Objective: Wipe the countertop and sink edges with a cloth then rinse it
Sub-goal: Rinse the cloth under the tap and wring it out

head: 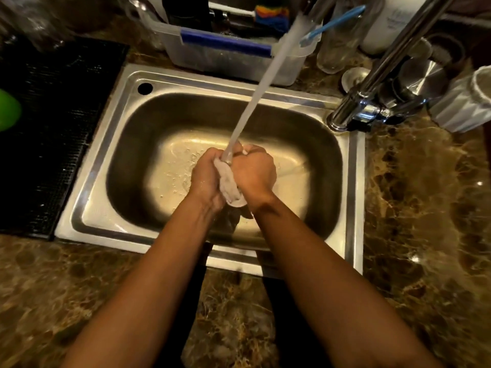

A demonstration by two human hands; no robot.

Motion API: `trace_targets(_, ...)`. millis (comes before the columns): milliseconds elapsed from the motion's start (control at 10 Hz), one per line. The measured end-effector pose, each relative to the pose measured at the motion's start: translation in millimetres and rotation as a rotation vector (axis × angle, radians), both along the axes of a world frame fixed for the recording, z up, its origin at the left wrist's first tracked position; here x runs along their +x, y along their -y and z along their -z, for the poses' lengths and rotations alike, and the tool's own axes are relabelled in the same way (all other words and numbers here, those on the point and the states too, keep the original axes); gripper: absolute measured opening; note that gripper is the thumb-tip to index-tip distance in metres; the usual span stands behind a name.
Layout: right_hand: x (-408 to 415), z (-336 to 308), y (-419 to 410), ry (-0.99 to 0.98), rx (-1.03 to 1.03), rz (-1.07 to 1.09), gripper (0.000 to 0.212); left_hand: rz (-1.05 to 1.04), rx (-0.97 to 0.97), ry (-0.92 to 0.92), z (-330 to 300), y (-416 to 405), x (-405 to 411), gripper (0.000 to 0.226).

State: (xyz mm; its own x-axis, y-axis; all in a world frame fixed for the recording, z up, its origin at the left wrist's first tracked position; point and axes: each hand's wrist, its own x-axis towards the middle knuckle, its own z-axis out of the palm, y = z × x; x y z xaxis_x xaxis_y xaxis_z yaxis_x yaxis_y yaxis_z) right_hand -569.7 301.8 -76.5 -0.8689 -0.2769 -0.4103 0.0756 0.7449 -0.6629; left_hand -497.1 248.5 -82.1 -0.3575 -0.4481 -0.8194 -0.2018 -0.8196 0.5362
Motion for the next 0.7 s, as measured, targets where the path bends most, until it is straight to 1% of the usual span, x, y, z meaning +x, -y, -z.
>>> trace_targets(100,-3.5,0.3,-17.6,-0.071,0.075,-0.173,0.046,-0.011,-0.022,-0.013,-4.6,6.5,0.1,0.033)
trace_targets(200,-11.9,-8.4,-45.5,-0.125,0.077,-0.26,0.055,-0.046,-0.114,0.015,-13.4,8.3,1.3,0.03)
trace_targets(300,-21.4,-41.4,-76.4,-0.34,-0.139,-0.248,0.052,-0.04,-0.237,0.047,-26.4,6.9,0.3,0.032)
trace_targets(400,-41.7,-74.8,-105.2,-0.548,-0.27,-0.057,0.05,-0.004,-0.316,0.035,-42.1,-1.1,-0.9,0.033)
trace_targets(500,-73.9,-87.4,-123.0,-0.603,-0.184,0.101,0.063,0.014,-0.336,0.032,-52.1,-3.5,-4.9,0.031)
trace_targets(600,-98.2,-88.5,-128.2,-0.5,-0.103,0.143,0.068,0.012,-0.33,0.039,-61.7,-5.2,-7.5,0.027)
trace_targets(700,-103.6,-89.3,-126.8,-0.468,-0.273,0.231,0.059,0.025,-0.341,0.03,-66.6,-1.5,-4.5,0.026)
